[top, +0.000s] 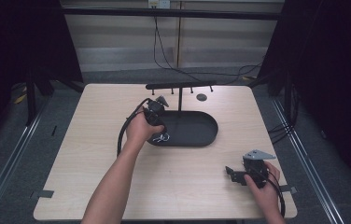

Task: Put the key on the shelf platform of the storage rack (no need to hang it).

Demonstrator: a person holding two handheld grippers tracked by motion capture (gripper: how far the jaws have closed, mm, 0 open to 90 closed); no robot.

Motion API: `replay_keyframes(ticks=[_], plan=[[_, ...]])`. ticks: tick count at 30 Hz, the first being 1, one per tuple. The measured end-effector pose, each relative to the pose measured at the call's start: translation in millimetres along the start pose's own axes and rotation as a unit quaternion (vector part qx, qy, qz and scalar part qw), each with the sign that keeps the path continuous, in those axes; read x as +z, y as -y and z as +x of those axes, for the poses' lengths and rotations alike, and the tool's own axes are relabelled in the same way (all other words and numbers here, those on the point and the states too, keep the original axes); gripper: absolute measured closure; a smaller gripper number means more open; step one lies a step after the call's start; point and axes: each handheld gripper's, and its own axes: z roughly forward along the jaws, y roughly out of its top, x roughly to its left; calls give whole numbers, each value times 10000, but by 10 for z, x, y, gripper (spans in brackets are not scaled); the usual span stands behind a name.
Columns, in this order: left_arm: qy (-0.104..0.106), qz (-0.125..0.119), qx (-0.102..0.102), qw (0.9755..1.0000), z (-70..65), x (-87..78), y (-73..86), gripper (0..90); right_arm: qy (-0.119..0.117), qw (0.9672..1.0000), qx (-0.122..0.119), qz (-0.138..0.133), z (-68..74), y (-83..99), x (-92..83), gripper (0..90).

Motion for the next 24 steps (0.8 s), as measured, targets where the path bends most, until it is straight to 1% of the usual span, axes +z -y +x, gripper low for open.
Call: replay_keyframes(ticks=[4, 7, 8, 10, 14, 15, 16, 19, 20, 22, 23, 24], plan=[[-5, 28, -3, 10000, 3, -19, 35, 427, -1, 10000, 0, 0, 0, 0, 0, 153], [1, -31, -14, 10000, 1, -31, 59, 414, 0, 10000, 4, -2, 1, 0, 0, 153], [1, 6, 19, 10000, 8, -44, 65, 411, -2, 10000, 6, 1, 1, 0, 0, 153], [15, -65, -58, 10000, 6, -49, 84, 399, -1, 10000, 17, -6, 2, -1, 1, 153], [45, -55, -44, 10000, 20, -67, 111, 385, -2, 10000, 4, 2, 0, 0, -1, 153], [52, -54, -77, 9999, 23, -81, 131, 382, -7, 10000, 4, 5, 0, 0, -1, 153], [36, -66, -67, 9999, 26, -88, 141, 377, -3, 10000, 18, -4, 2, -1, 0, 153], [86, -125, -79, 9999, 32, -115, 165, 362, 0, 10000, 2, 1, 0, 0, 0, 153], [74, -160, -105, 9998, 31, -118, 176, 353, -2, 10000, 5, 3, 1, 0, -1, 153], [60, -153, -74, 9998, 37, -128, 184, 342, -4, 10000, 19, -4, 3, -1, 0, 153], [109, -175, -116, 9997, 41, -133, 204, 337, -2, 10000, 6, 2, 1, 0, -1, 153], [101, -179, -119, 9997, 45, -141, 212, 333, -1, 10000, 5, 2, 0, 0, -1, 153]])
